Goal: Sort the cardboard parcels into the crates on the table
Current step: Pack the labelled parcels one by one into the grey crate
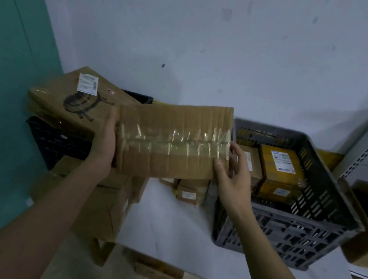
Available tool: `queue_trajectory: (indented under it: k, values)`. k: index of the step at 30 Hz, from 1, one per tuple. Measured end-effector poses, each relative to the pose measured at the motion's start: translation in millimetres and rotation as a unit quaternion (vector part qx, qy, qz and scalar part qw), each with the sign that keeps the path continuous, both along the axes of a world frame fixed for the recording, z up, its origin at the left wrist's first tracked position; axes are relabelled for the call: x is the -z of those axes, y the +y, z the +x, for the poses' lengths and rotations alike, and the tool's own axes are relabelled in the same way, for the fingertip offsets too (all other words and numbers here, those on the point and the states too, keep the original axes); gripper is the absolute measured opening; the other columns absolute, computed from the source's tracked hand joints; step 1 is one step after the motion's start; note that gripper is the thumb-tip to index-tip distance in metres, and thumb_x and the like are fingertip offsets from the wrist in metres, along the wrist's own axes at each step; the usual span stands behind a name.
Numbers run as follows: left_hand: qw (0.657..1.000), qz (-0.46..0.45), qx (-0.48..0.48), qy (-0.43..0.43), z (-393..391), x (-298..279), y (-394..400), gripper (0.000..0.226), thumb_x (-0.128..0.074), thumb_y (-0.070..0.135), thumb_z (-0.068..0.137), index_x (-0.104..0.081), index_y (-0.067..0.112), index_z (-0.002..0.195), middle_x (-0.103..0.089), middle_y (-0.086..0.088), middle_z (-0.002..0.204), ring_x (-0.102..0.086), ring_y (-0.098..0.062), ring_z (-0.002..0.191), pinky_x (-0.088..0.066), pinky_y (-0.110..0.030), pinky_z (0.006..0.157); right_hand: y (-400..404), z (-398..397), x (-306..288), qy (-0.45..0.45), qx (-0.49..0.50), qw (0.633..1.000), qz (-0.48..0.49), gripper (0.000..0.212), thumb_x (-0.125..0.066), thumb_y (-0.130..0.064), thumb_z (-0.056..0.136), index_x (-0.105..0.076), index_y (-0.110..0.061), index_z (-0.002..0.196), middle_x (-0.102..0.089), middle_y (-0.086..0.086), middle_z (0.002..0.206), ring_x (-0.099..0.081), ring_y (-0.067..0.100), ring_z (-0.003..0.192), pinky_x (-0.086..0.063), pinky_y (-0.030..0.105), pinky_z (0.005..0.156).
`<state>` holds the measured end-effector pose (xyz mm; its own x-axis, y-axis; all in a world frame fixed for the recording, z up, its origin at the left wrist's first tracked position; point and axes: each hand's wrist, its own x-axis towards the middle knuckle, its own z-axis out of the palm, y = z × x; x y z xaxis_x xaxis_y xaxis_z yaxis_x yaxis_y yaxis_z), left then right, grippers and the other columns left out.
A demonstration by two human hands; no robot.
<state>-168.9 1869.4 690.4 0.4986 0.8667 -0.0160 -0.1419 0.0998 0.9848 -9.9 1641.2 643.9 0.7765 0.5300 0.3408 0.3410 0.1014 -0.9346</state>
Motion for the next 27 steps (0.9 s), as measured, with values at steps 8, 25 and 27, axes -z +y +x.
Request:
queue_trajectory:
  k: [8, 25, 27]
  values:
    - [0.992, 0.028, 0.099, 0.076, -10, 0, 23, 0.065, -0.076, 0.053, 0.066, -0.059, 0.031, 0.124, -0.068, 0.013, 0.112, -0.063, -0.013, 0.105, -0.054, -0.034, 0.081, -1, 19, -2, -0.047, -0.064, 0.996, -0.035, 0.050, -0.056, -0.010, 0.094, -0.047, -0.030, 0.139, -0.059, -0.014, 0.133, -0.053, 0.005, 0.125, -0.049, 0.030, 0.101]
    - [0.971, -0.040, 0.223, 0.075, -6, -4, 23, 0.085, -0.044, 0.083, 0.072, -0.049, 0.035, 0.142, -0.059, 0.000, 0.136, -0.057, -0.023, 0.120, -0.049, -0.056, 0.099, 4, 36, 24, 0.033, -0.063, 0.997, -0.026, 0.094, -0.082, -0.020, 0.075, -0.023, -0.026, 0.148, -0.054, 0.003, 0.135, -0.060, 0.013, 0.120, -0.058, 0.031, 0.086]
    - [0.975, -0.042, 0.209, 0.070, -3, -9, 18, 0.074, -0.056, 0.077, 0.074, -0.051, 0.040, 0.138, -0.058, 0.002, 0.135, -0.057, -0.027, 0.121, -0.056, -0.057, 0.088, 5, 37, 24, 0.017, -0.059, 0.997, -0.042, 0.097, -0.083, -0.024, 0.073, -0.021, -0.034, 0.147, -0.049, 0.003, 0.139, -0.056, 0.018, 0.126, -0.056, 0.046, 0.094]
